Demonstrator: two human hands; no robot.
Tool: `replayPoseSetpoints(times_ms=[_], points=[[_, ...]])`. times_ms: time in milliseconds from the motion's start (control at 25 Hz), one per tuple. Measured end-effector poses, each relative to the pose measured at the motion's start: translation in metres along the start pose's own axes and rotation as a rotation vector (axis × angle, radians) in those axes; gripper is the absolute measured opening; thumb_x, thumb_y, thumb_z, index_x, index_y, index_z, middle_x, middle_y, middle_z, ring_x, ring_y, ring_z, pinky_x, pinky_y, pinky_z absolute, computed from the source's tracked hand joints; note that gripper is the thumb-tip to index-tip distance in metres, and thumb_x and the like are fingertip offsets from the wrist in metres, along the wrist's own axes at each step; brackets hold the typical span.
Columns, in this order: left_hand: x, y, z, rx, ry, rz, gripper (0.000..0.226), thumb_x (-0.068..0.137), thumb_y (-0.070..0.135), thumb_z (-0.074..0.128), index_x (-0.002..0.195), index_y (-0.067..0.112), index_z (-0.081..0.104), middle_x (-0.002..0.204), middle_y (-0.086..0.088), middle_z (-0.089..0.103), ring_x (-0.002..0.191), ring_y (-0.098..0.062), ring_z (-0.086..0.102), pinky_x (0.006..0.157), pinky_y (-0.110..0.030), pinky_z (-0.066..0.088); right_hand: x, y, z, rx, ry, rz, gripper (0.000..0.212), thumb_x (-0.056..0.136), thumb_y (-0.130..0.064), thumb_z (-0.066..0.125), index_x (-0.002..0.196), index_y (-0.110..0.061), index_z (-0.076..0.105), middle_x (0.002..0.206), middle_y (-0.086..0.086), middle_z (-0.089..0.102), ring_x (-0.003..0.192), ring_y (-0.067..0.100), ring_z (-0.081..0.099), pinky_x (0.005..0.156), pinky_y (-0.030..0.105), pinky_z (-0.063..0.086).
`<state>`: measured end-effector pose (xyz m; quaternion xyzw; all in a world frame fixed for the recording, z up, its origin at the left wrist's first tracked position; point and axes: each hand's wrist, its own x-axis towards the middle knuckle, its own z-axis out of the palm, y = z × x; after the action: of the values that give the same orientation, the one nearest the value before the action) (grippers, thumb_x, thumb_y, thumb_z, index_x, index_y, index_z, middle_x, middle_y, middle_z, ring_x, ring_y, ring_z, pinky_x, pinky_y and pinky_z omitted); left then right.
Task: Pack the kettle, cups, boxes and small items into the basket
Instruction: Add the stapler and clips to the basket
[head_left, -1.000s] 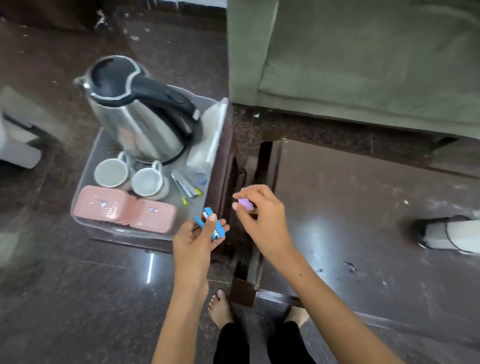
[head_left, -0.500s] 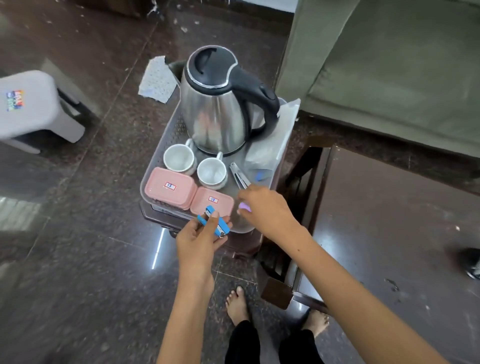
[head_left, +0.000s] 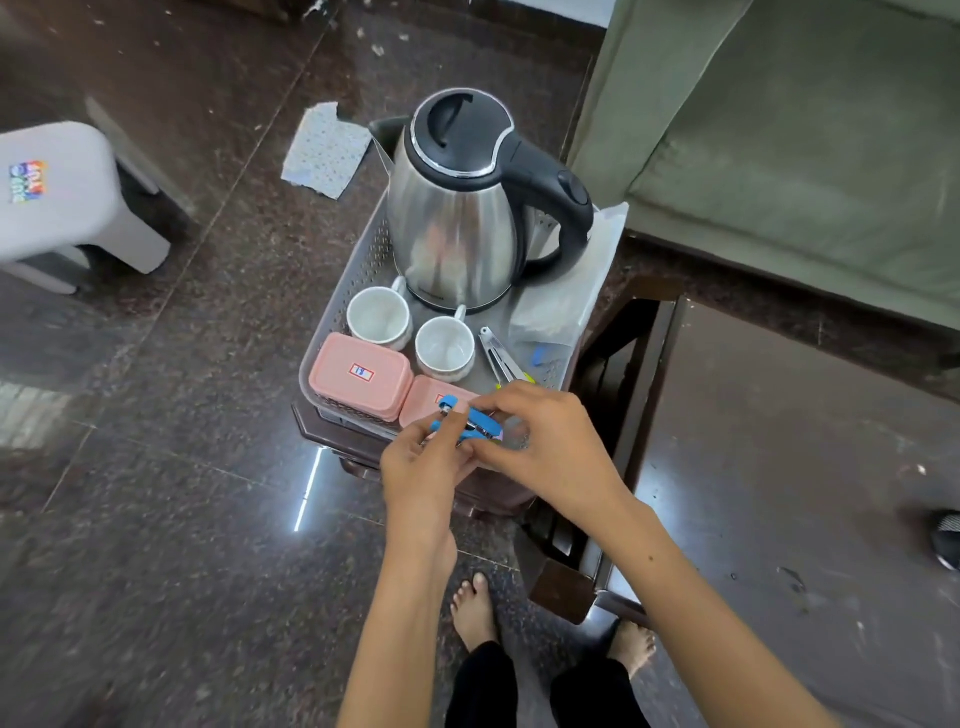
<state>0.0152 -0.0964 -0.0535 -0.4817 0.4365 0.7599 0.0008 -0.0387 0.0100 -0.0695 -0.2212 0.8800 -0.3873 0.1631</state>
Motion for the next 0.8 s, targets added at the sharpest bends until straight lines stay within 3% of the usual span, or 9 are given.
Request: replayPoseSetpoints(times_ms=[160, 320, 440, 800], points=[[0.002, -0.002, -0.006, 0.074, 0.003, 0.051, 0.02, 0.09, 0.02, 0.06, 0.106, 0.007, 0.061, 0.097, -0.011, 0.073, 0.09, -0.016, 0.071, 0.083, -0.029, 0.053, 0.012, 0.012, -0.009, -0.2, 0.139, 0.198, 0.03, 0.075, -0.031, 0.071, 0.104, -0.024, 0.069, 0.1, -0.002, 0.068, 0.09, 0.019, 0.064, 0.077, 0.035, 0.052], [0.006, -0.001, -0.008, 0.089, 0.006, 0.079, 0.012, 0.091, 0.019, 0.059, 0.1, 0.012, 0.061, 0.102, -0.014, 0.071, 0.093, -0.015, 0.069, 0.082, -0.025, 0.055, 0.034, 0.021, -0.012, -0.534, 0.011, 0.292, 0.027, 0.079, -0.035, 0.063, 0.104, -0.026, 0.067, 0.096, 0.0, 0.068, 0.089, 0.022, 0.061, 0.063, 0.027, 0.041], [0.007, -0.003, -0.008, 0.08, 0.016, 0.091, 0.014, 0.092, 0.02, 0.057, 0.102, 0.01, 0.061, 0.101, -0.014, 0.071, 0.091, -0.016, 0.069, 0.076, -0.021, 0.056, 0.048, 0.023, -0.006, -0.515, -0.025, 0.315, 0.03, 0.08, -0.036, 0.063, 0.108, -0.024, 0.065, 0.098, 0.002, 0.069, 0.093, 0.023, 0.062, 0.065, 0.028, 0.04], [0.008, -0.006, -0.005, 0.092, 0.029, 0.084, 0.022, 0.093, 0.021, 0.056, 0.107, 0.005, 0.06, 0.098, -0.012, 0.072, 0.086, -0.014, 0.07, 0.08, -0.026, 0.053, 0.063, 0.026, 0.02, -0.534, -0.091, 0.292, 0.026, 0.087, -0.033, 0.059, 0.108, -0.017, 0.064, 0.102, 0.007, 0.066, 0.099, 0.029, 0.059, 0.071, 0.032, 0.044]])
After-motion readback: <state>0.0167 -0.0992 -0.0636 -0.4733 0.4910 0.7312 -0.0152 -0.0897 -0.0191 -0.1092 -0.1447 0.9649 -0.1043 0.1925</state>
